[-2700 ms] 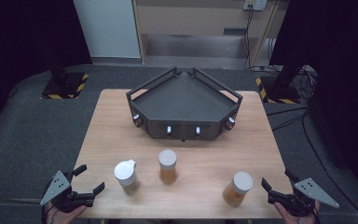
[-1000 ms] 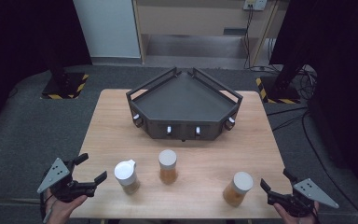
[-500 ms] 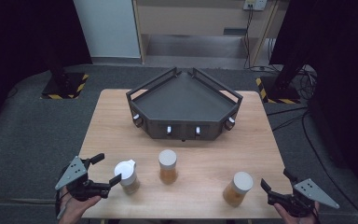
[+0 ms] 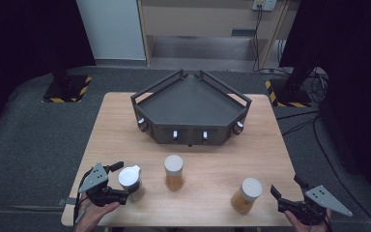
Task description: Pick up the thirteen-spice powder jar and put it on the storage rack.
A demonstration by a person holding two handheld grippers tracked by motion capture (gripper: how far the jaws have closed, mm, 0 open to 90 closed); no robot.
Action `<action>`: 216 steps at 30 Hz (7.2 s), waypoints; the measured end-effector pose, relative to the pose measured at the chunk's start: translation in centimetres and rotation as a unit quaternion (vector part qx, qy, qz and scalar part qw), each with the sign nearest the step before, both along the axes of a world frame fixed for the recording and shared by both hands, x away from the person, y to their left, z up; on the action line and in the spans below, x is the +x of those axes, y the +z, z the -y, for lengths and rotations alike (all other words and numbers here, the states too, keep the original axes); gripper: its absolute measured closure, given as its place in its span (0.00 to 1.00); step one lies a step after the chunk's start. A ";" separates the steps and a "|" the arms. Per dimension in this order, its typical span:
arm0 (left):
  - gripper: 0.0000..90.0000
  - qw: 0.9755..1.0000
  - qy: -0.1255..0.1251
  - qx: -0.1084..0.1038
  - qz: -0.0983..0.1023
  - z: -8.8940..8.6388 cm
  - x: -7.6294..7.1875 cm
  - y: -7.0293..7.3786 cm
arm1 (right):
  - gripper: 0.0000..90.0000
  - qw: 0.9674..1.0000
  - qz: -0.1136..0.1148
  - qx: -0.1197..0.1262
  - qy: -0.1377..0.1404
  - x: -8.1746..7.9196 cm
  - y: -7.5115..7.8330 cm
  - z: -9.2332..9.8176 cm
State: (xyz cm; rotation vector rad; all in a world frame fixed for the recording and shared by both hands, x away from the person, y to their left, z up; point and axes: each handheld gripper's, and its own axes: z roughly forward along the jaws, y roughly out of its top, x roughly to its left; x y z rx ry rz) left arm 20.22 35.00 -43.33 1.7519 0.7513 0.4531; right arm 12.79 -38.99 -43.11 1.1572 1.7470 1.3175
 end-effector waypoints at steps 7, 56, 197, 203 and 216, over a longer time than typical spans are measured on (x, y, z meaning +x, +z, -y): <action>0.11 1.000 -0.005 0.004 -0.005 0.2 0.2 -0.9 | 0.08 1.000 0.000 0.000 0.000 0.0 0.0 0.0; 0.33 0.997 -0.068 0.025 0.007 -0.1 3.7 3.5 | 0.08 1.000 -0.001 0.000 0.003 0.1 0.0 0.0; 0.04 0.996 0.060 -0.008 0.058 9.6 20.0 18.0 | 0.09 1.000 0.003 0.015 0.008 0.1 -0.4 0.5; 0.04 0.997 0.028 -0.022 0.070 8.4 17.9 19.2 | 0.09 1.000 0.001 0.015 0.009 0.2 -0.4 0.5; 0.03 0.995 -0.034 -0.029 0.084 5.0 13.2 19.1 | 0.09 1.000 0.001 0.011 0.010 0.2 -0.3 0.4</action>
